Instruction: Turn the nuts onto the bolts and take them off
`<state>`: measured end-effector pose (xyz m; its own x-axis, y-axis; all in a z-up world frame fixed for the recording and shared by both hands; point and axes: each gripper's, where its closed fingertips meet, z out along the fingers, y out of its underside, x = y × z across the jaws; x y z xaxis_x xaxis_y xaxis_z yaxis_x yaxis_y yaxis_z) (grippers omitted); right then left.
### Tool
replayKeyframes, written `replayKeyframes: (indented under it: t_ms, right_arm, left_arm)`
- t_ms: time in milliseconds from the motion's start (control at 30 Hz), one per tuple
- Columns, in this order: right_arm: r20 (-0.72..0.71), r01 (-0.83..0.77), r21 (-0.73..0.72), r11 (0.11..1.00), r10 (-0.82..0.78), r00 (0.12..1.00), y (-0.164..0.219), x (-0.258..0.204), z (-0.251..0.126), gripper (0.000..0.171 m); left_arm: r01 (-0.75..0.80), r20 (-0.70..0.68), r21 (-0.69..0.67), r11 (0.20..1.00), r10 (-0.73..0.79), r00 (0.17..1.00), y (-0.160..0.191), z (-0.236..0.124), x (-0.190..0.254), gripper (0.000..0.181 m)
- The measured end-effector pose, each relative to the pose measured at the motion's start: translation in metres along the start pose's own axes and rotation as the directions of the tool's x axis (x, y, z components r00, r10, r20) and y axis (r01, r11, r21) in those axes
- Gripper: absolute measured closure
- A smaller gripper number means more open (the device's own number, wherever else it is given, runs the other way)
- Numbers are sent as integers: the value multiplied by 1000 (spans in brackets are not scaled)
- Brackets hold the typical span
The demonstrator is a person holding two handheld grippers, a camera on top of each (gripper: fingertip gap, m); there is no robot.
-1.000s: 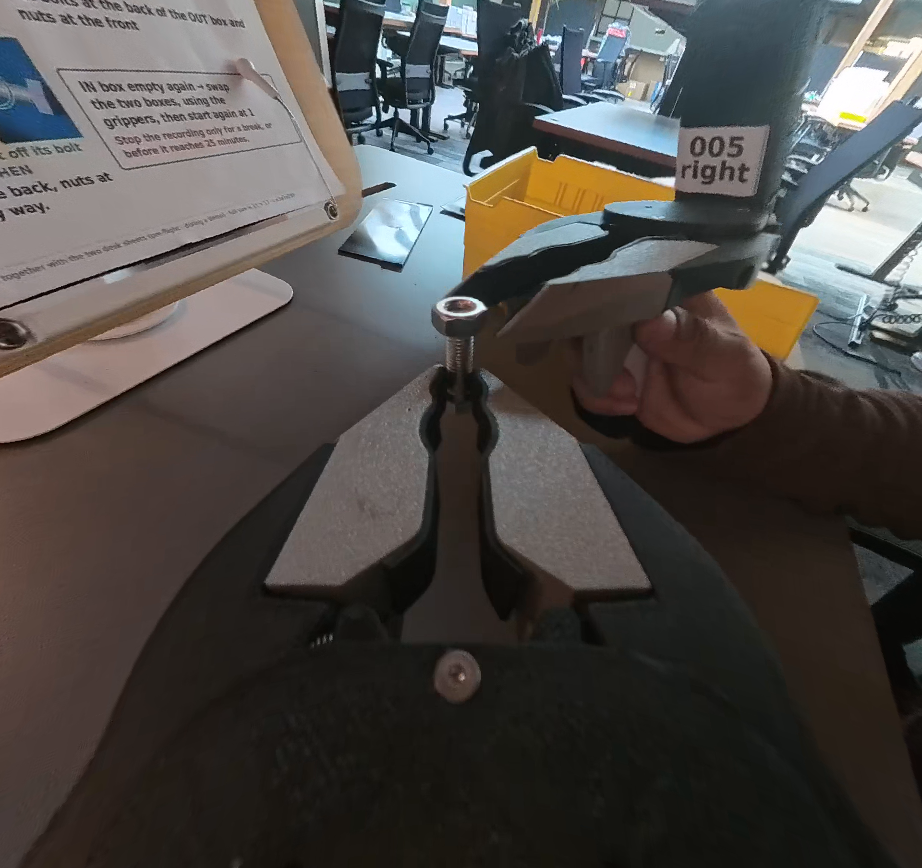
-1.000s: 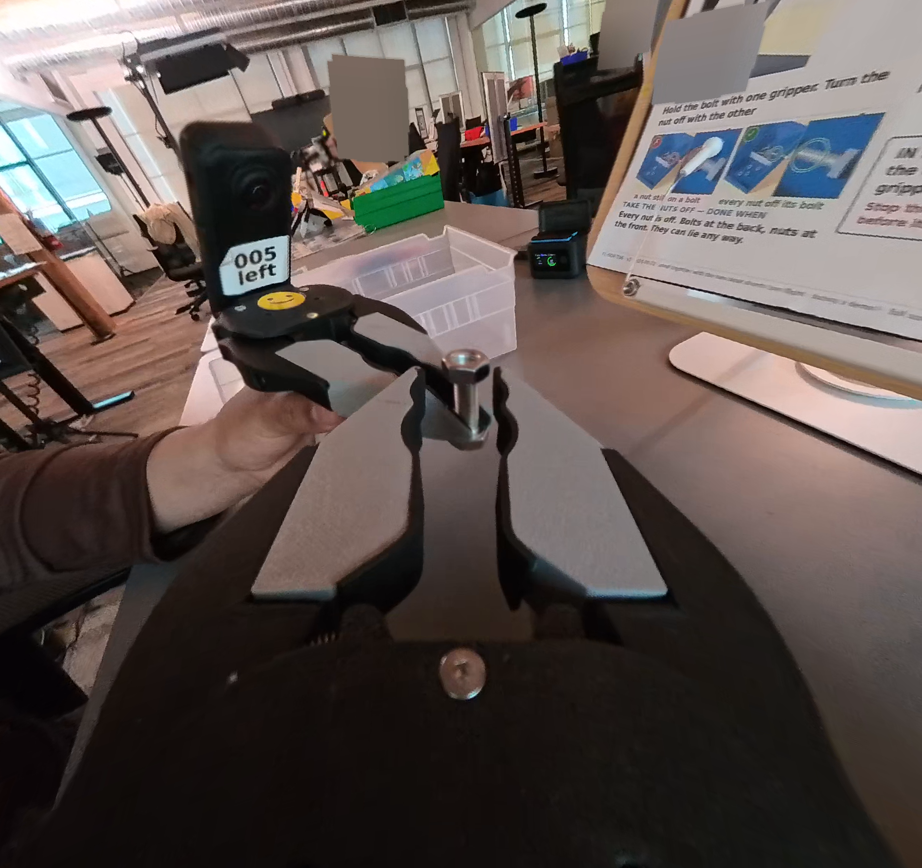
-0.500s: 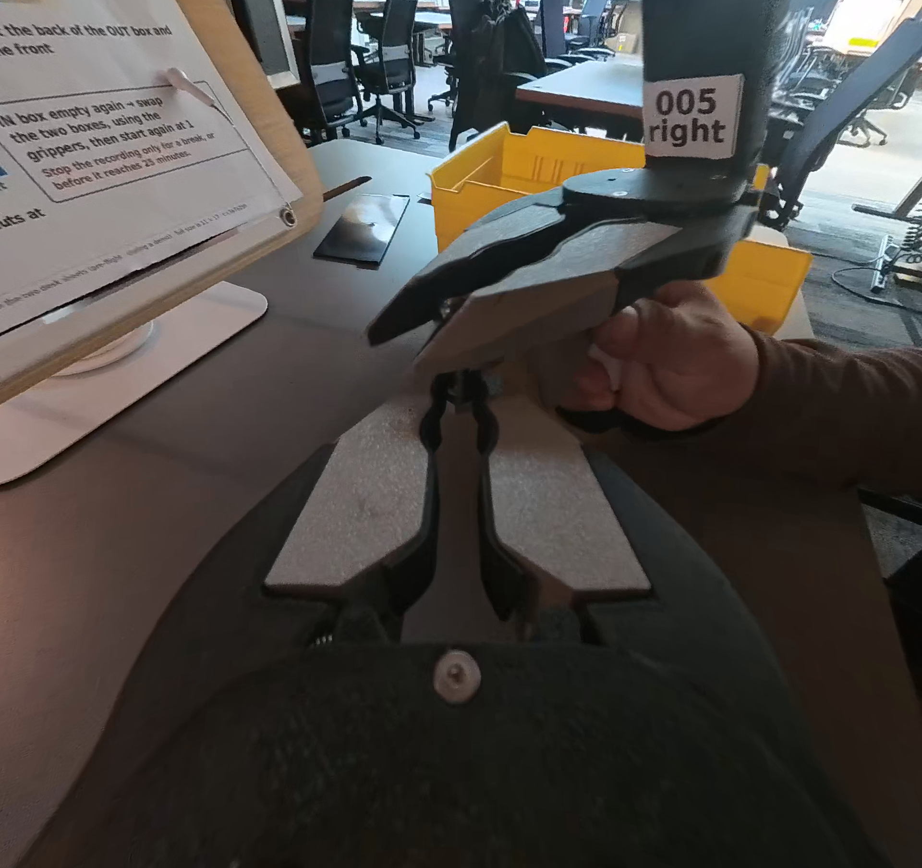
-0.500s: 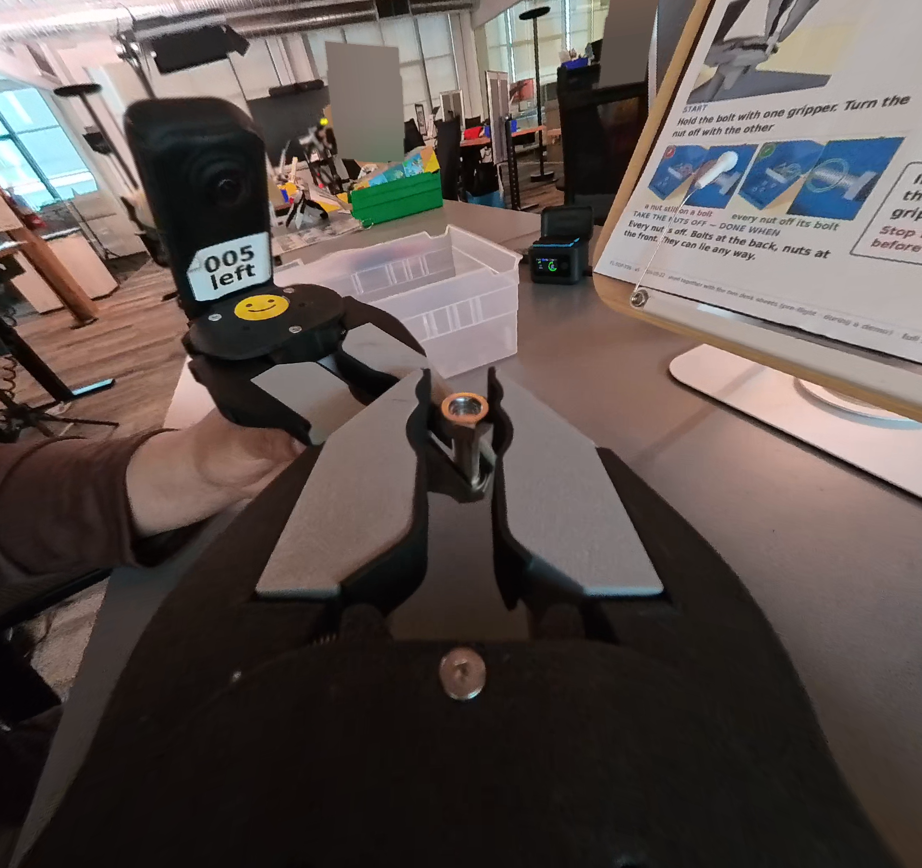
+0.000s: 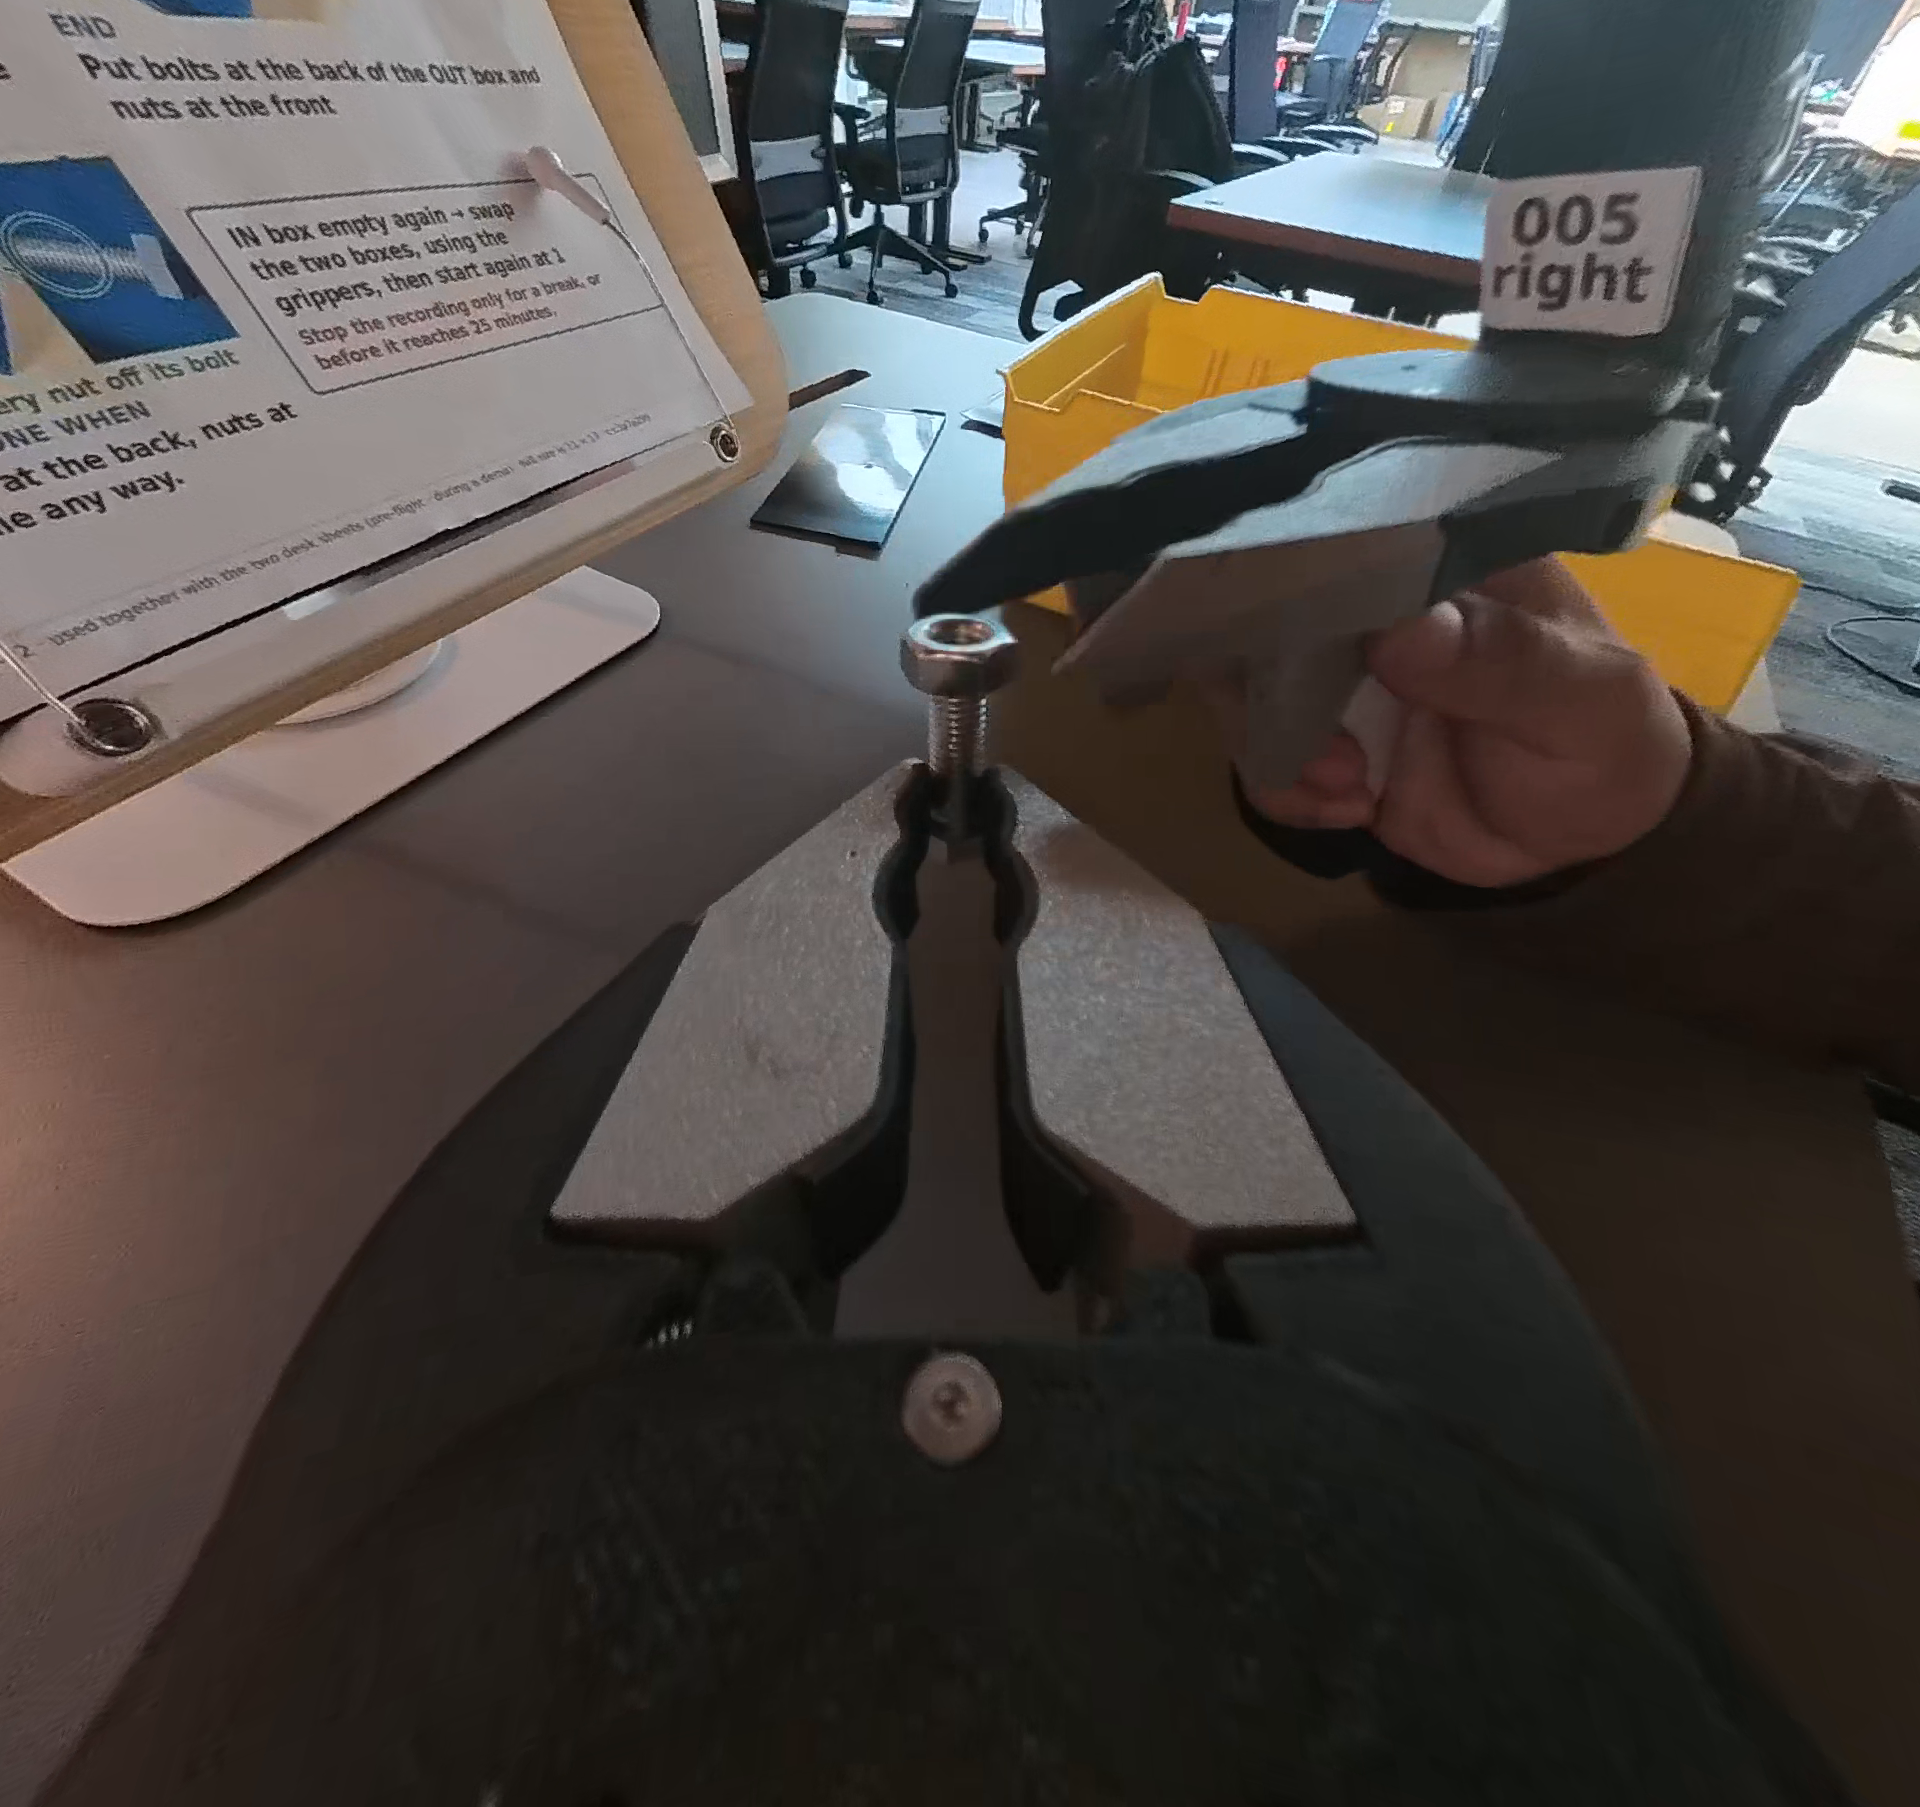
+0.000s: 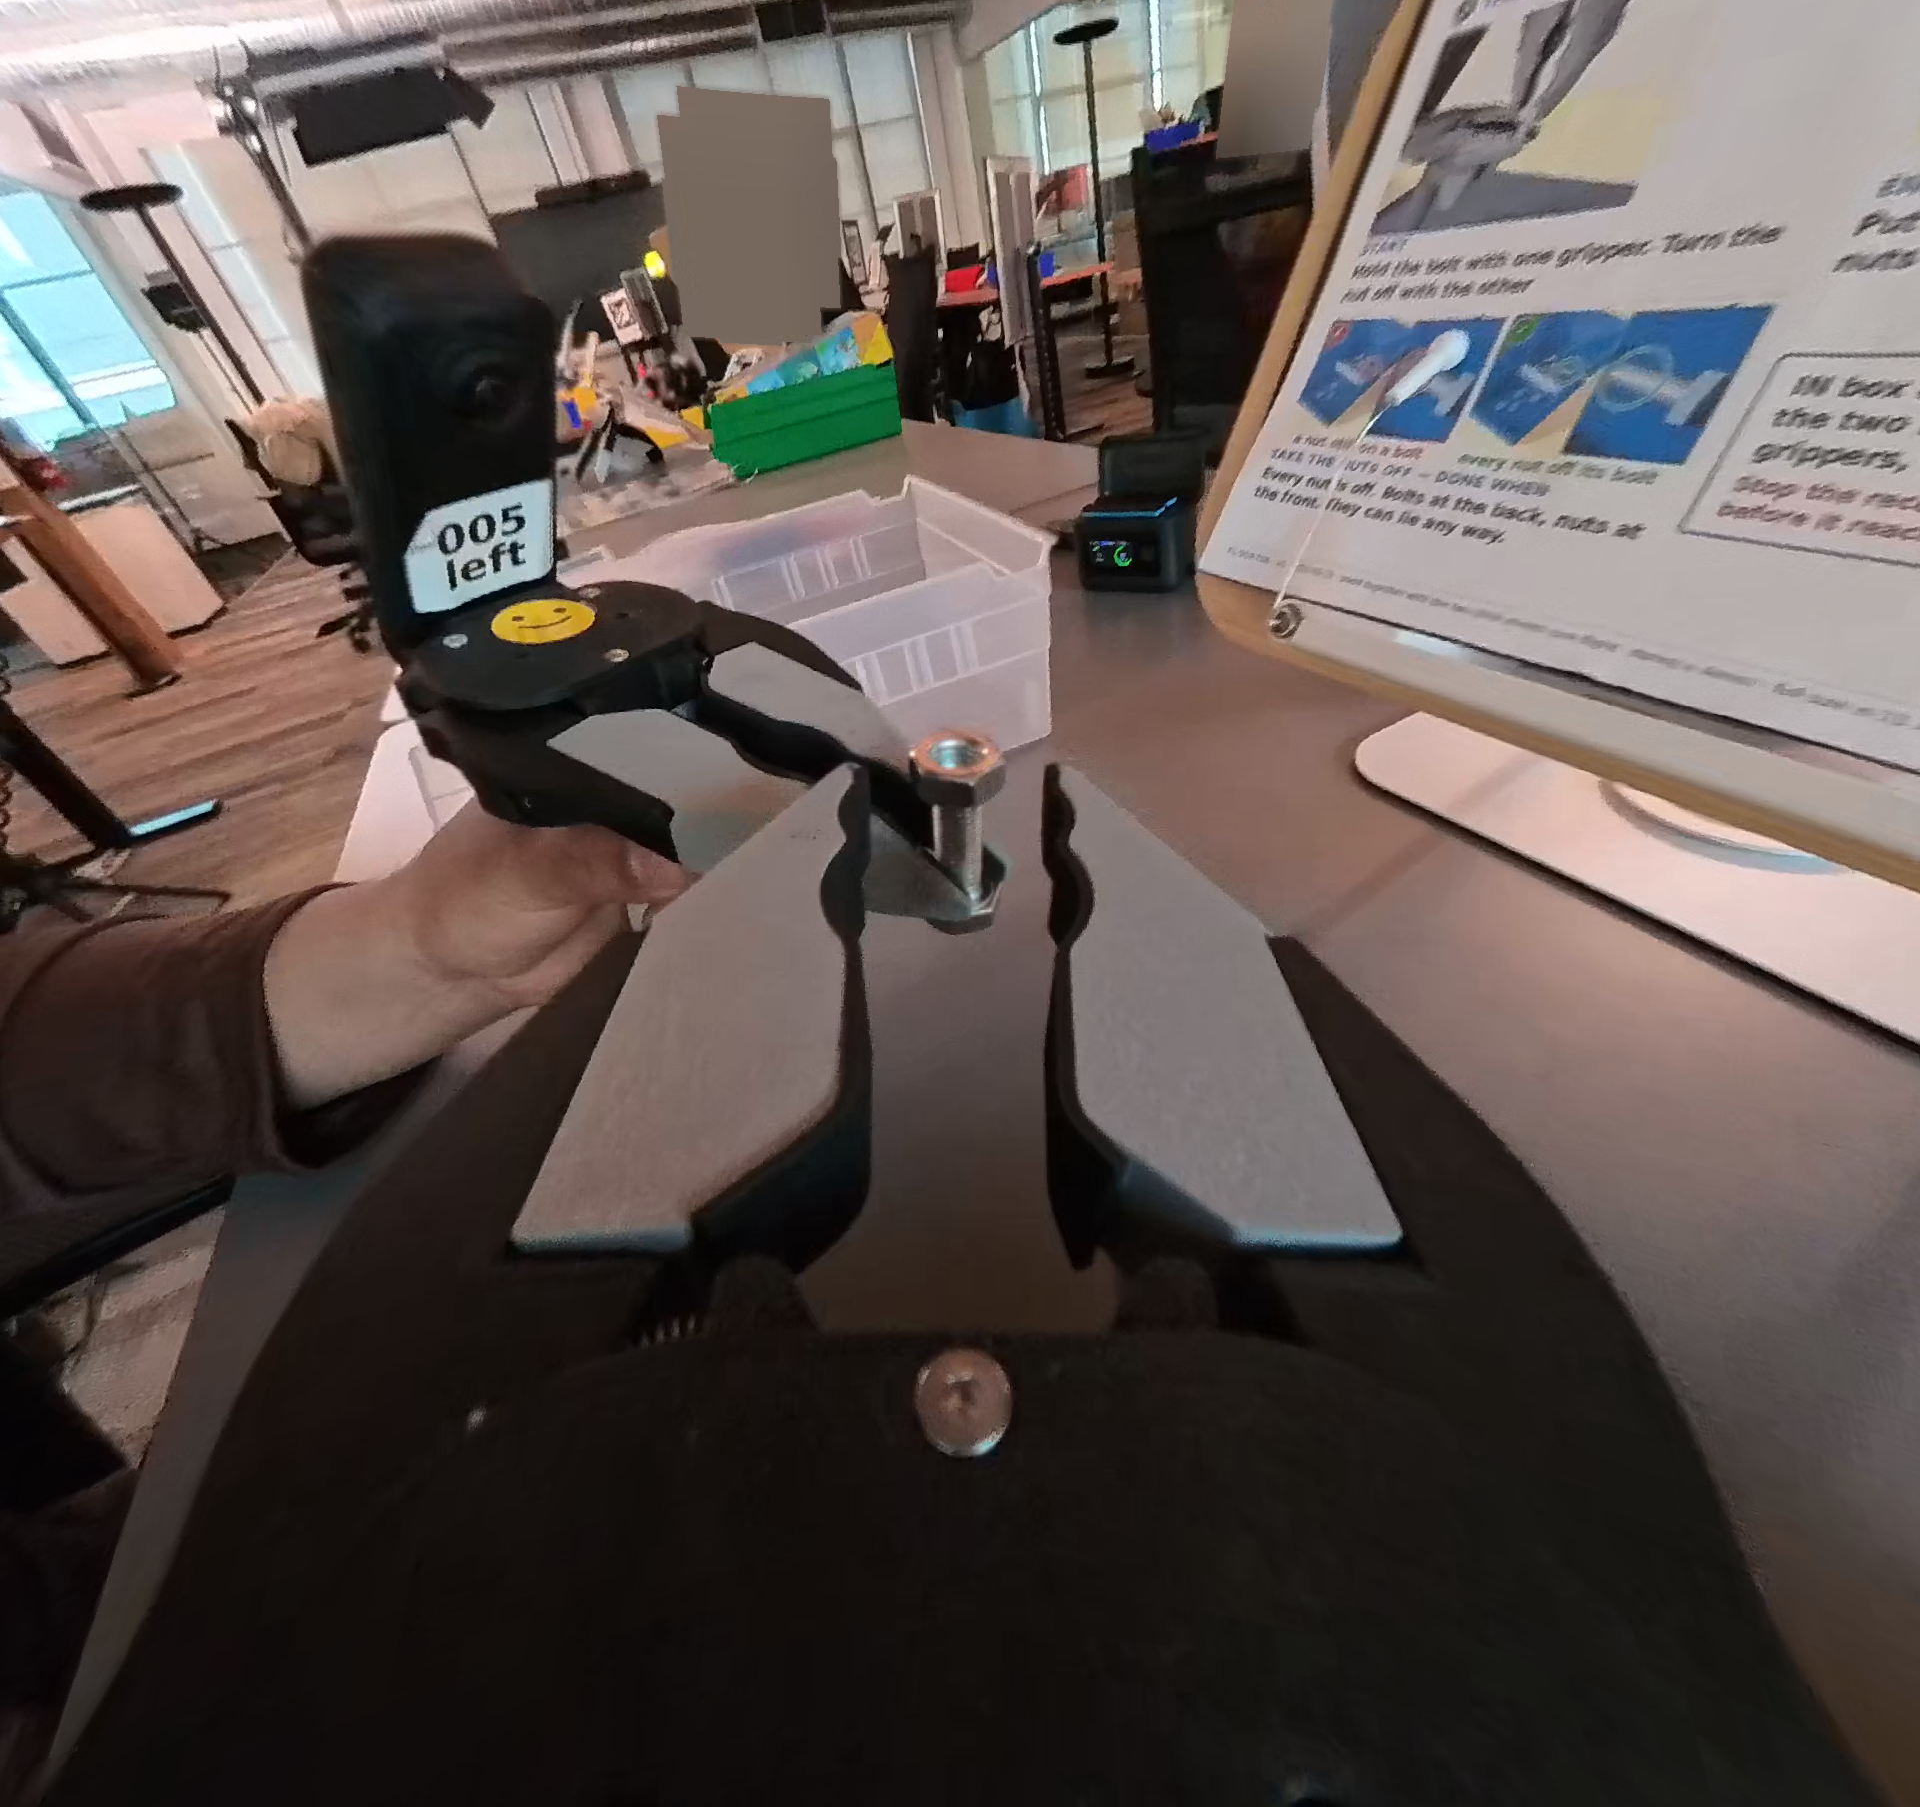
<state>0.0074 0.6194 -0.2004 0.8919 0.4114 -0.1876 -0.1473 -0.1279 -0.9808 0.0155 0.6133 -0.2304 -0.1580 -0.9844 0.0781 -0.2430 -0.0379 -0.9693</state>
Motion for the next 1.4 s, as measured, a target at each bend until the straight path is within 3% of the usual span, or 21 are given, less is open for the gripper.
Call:
replayKeyframes:
  t_ms: [233,600,767,1000,1400]
  right_arm:
    - [-16,77,-53,996,-78,997,11,-8,12,148]
    - [-11,47,-51,998,-48,999,12,-5,11,156]
    - [-24,2,-44,999,-3,1000,11,2,9,139]
    - [-67,-33,-28,999,31,997,9,14,2,140]
    - [-7,24,-54,998,-24,1000,18,-3,17,150]
  left_arm:
    - [-38,-42,-17,999,37,998,2,7,16,173]
    - [-31,-61,-22,999,30,998,4,8,19,173]
    - [-21,5,-25,999,21,1000,4,5,4,173]
    - [7,89,-37,999,-4,996,7,0,-15,173]
    - [-18,-59,-75,997,14,998,15,15,21,173]
